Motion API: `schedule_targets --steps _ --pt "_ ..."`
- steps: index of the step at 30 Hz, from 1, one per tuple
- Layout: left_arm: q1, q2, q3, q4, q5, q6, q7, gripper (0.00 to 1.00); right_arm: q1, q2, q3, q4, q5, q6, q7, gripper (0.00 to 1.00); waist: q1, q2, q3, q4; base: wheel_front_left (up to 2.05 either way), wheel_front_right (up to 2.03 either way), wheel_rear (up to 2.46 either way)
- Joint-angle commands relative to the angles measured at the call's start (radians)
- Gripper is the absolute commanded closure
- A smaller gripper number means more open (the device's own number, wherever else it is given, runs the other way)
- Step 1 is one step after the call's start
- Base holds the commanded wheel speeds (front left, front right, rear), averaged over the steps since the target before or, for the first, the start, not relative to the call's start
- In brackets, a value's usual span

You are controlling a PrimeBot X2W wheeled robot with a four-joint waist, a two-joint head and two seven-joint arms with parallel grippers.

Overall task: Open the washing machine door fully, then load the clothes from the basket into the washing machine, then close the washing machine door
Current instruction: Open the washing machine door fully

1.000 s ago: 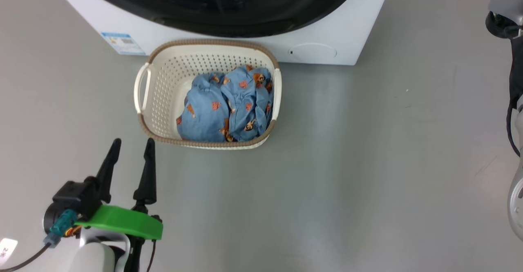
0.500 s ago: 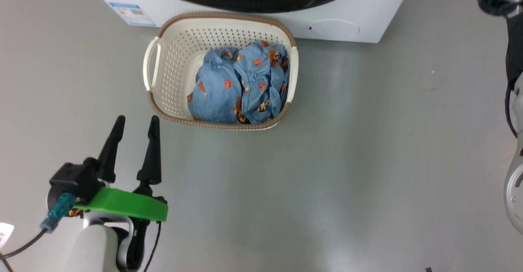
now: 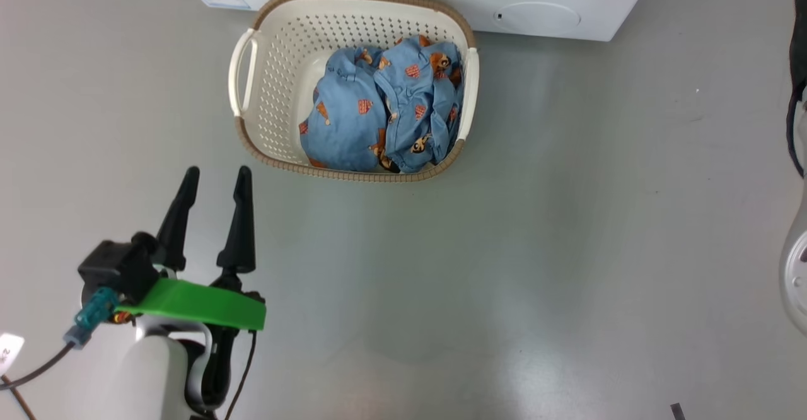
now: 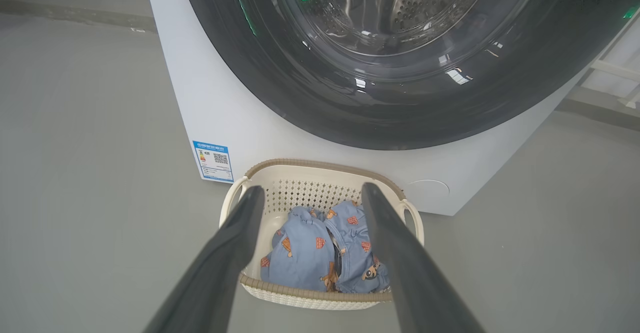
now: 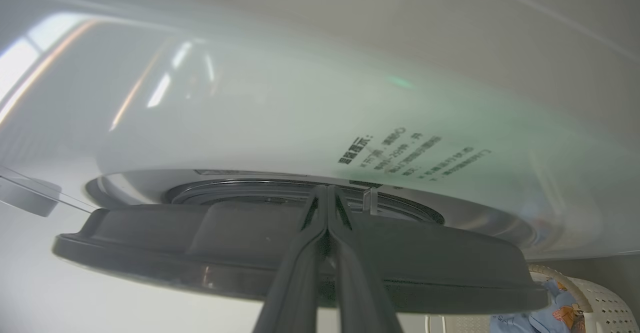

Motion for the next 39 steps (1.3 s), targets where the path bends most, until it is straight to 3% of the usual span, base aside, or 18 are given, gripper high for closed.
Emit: schedule_targets --steps 1,18,26,39 --pt "-0.022 0.025 0.025 -0.022 -0.011 -0.002 -0.006 0.00 -0.043 0.028 -0.001 -0.023 -0.022 0.003 0.003 1.00 0.0000 0.0000 0.010 0.007 0.00 0.00 0.00" --pt "-0.042 0.025 0.003 -0.016 -0.046 -0.002 -0.006 0.00 -0.110 0.056 -0.039 0.026 -0.127 0.003 0.056 1.00 0.0000 0.0000 0.031 0.033 0.00 0.00 0.00" --pt "-0.046 0.025 -0.004 -0.027 -0.042 -0.002 -0.006 0.00 -0.072 0.047 -0.054 0.013 -0.134 0.003 0.202 1.00 0.0000 0.0000 0.011 0.036 0.00 0.00 0.00" --pt "-0.025 0.025 0.001 -0.047 -0.022 -0.002 -0.006 0.00 0.071 0.068 -0.092 -0.113 -0.143 0.003 0.485 1.00 0.0000 0.0000 -0.044 0.028 0.00 0.00 0.00"
